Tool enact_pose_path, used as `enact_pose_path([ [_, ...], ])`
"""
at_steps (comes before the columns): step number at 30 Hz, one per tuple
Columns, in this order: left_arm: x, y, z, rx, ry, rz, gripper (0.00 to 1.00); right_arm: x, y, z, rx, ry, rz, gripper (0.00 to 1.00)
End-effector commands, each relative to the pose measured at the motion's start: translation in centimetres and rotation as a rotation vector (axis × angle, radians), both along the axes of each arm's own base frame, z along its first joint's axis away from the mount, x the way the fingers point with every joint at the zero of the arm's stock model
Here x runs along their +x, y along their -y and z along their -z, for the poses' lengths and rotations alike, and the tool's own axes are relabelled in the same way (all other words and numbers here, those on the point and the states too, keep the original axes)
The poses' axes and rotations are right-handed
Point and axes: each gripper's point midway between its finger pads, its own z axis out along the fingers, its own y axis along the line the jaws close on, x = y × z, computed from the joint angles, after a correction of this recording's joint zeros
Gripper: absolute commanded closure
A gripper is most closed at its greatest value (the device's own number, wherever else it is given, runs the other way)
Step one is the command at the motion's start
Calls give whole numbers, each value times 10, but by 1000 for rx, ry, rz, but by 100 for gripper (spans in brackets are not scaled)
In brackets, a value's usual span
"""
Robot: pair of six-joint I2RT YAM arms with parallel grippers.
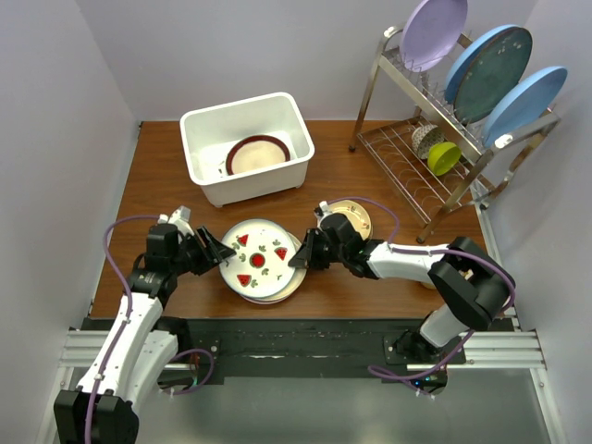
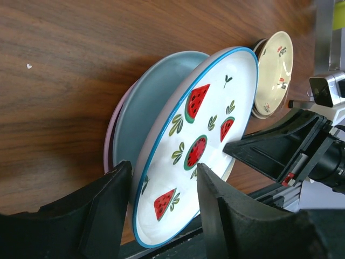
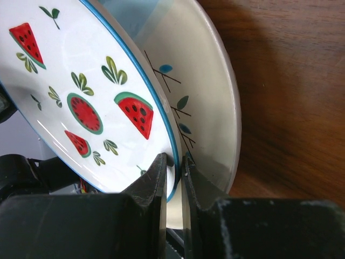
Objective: Place the plates into the plastic bin on the countertop
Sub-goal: Pick up the plate from the corner of the board.
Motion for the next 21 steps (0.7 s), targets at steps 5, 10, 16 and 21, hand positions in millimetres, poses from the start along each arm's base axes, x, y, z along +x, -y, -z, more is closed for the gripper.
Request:
enact_pose_path([
  [5,-6,46,-43,-171,141,233,45,-14,-3,16,-30,-19,-56,100],
  [10,-11,50,-40,-172,125,260,45,-14,-3,16,-30,-19,-56,100],
  [16,-19,54,-36,-171,113,302,44,-14,-2,16,-31,-21,-53,100],
  [21,-24,57,-34,-175,111,334,45,-14,-3,16,-28,-22,-56,100],
])
